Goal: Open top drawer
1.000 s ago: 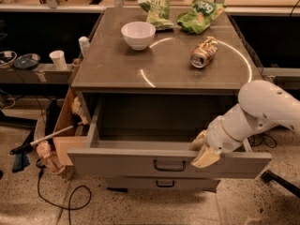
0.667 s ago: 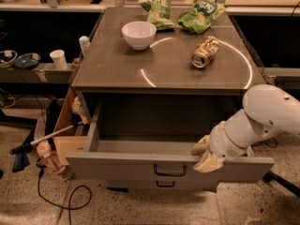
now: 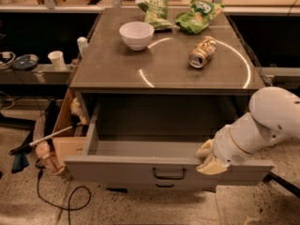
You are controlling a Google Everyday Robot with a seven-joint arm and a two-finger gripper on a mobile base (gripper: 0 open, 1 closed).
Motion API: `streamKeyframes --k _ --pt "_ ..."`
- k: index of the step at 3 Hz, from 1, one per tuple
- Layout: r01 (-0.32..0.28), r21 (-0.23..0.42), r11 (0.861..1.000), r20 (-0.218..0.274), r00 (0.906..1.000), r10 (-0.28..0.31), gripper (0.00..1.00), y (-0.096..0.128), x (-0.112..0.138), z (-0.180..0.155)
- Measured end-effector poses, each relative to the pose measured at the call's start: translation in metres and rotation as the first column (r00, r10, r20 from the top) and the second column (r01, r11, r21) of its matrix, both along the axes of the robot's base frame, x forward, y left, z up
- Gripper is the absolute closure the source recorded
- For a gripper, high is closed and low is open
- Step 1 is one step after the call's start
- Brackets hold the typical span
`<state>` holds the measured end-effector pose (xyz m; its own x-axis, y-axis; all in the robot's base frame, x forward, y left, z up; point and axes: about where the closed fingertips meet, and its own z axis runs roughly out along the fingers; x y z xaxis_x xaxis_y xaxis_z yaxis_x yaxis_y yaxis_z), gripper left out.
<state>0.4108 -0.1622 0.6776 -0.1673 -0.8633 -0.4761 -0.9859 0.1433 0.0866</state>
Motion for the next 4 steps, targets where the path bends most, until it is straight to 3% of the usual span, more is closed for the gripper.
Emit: streamKeyframes --k 1,2,3,4 --pt "0.000 0.000 1.000 0.000 1.0000 0.000 0.84 0.0000 0.0000 0.0000" --pt "0.000 0.000 1.000 0.000 1.0000 0.000 0.61 0.0000 0.0000 0.0000" --pt "0.000 0.000 1.000 0.000 1.0000 0.000 0.30 0.0001 0.0000 0.0000" --pt "0.000 0.000 1.000 0.000 1.0000 0.000 0.07 0.0001 0.0000 0.0000"
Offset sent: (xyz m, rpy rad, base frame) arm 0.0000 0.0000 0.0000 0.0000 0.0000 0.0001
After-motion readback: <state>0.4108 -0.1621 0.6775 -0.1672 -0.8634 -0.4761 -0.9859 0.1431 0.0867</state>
